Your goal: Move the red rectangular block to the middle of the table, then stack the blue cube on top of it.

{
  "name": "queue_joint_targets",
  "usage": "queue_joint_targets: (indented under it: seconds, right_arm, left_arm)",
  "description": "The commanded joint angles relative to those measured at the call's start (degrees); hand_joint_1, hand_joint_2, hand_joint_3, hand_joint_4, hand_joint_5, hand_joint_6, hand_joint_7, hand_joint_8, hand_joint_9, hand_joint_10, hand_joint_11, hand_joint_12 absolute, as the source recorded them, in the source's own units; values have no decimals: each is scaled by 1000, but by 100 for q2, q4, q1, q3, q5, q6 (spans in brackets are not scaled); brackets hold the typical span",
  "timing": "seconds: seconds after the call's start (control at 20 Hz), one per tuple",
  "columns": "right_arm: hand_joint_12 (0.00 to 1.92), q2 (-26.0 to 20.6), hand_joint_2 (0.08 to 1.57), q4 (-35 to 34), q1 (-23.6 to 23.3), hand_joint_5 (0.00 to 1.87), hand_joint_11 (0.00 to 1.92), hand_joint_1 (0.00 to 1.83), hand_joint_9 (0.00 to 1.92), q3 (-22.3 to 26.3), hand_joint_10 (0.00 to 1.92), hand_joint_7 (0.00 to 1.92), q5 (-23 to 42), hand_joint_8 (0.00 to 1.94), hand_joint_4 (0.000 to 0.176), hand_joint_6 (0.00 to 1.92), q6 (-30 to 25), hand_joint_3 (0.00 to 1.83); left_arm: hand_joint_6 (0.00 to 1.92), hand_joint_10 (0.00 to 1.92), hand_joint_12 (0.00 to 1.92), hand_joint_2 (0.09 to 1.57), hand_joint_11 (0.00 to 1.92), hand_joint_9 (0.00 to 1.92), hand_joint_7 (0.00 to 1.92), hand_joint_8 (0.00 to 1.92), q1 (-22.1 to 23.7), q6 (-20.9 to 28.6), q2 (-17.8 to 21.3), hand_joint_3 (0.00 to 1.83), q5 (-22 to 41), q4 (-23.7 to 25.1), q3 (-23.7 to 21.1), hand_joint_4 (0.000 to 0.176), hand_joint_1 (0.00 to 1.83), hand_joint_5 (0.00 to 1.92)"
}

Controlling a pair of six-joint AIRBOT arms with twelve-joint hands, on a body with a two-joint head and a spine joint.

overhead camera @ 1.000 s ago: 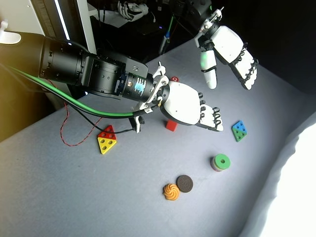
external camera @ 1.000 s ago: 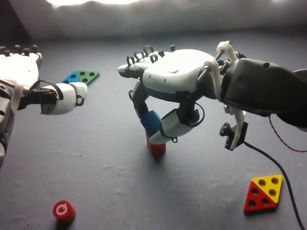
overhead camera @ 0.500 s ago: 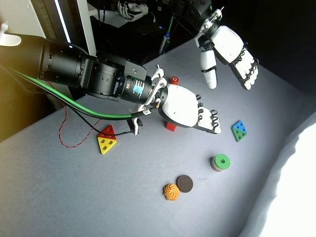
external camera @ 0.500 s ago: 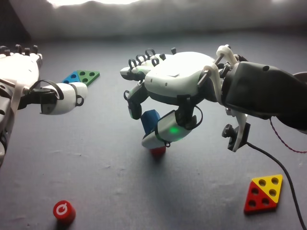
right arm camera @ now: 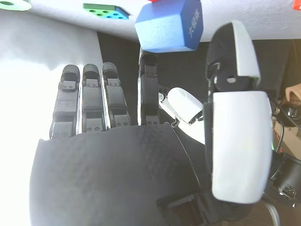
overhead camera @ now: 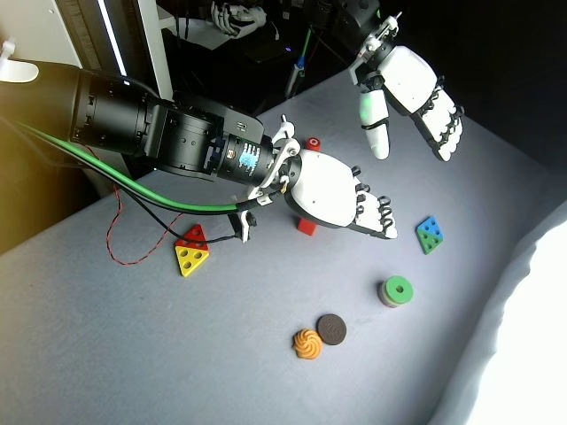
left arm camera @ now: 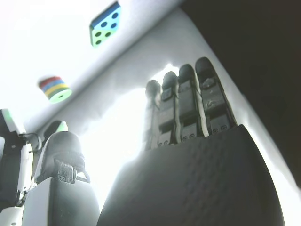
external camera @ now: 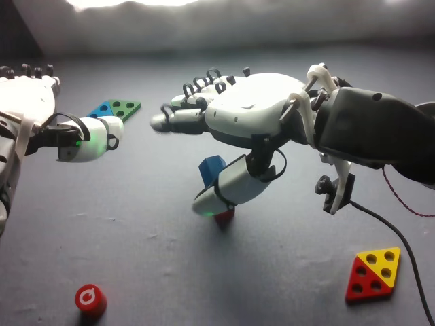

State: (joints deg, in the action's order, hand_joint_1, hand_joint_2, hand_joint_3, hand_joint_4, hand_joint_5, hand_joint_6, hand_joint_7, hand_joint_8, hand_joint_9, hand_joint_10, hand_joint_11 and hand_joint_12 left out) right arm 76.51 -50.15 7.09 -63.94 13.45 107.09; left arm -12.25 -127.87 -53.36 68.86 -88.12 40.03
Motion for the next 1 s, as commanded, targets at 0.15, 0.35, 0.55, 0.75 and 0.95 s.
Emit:
queue_joint_targets:
  seconds: [0.15,0.35,0.55,0.75,0.95]
  right_arm:
    - [0,-173,802,77,-260,0,0,421,0,49,0,0,297,0,37,0,-6,0]
    - [0,-649,834,76,-460,0,0,371,0,368,0,0,226,0,0,0,-1,0]
    - [0,-1545,846,101,-381,0,0,313,0,1103,0,0,394,0,0,0,116,0]
    - [0,-2352,836,103,-96,0,0,326,0,1556,0,0,477,0,0,0,166,0]
    - [0,-3085,827,104,296,0,0,283,0,2044,0,0,661,0,0,0,341,0]
  left_arm:
    - [2,2,302,1178,0,107,156,3,83,-16,60,2,347,453,0,0,21,153]
    - [1,2,311,1170,0,97,138,1,77,-16,60,0,347,453,-2,0,34,136]
    - [1,2,165,1175,0,33,57,1,75,-43,59,0,353,445,-17,0,0,48]
    - [4,5,310,1174,0,77,103,3,92,-73,57,0,560,378,-45,0,1,83]
    - [3,3,218,1181,0,59,81,2,87,-81,63,1,722,324,-62,0,6,68]
